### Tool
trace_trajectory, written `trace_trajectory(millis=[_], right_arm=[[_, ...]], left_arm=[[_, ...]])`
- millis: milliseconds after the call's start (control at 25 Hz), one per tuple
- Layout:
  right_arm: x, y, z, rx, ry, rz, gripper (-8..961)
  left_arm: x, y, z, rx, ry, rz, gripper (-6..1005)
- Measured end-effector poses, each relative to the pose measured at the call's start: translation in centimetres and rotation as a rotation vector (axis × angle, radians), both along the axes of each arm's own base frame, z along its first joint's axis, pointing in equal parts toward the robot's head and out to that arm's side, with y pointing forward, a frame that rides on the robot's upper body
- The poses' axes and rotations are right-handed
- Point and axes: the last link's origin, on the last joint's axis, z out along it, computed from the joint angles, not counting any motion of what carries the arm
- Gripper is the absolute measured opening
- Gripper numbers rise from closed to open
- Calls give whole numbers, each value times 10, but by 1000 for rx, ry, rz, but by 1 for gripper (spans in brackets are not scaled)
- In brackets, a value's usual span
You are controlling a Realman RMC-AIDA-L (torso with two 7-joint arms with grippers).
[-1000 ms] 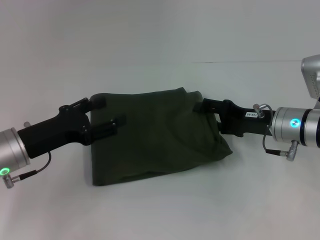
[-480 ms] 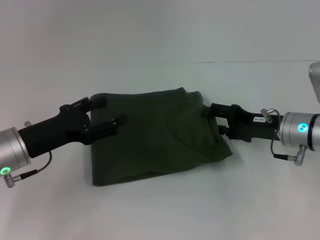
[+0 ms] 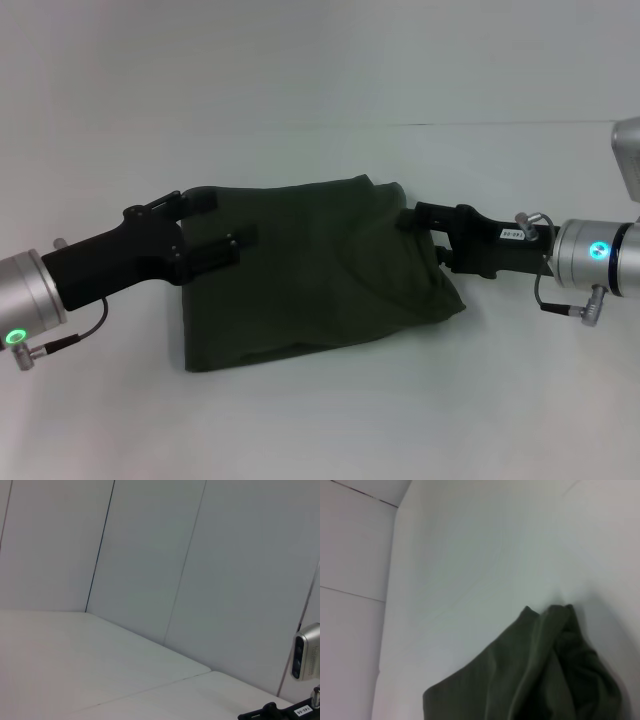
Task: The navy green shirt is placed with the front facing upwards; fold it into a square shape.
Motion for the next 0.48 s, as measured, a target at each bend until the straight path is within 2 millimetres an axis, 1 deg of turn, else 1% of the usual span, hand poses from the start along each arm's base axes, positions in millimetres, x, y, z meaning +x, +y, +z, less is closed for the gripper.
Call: trace_trajectory(millis=[480], right_arm=[[-3, 4, -4, 9, -16, -3, 857]], left_arm=[[0, 2, -1, 2, 0, 6, 843]])
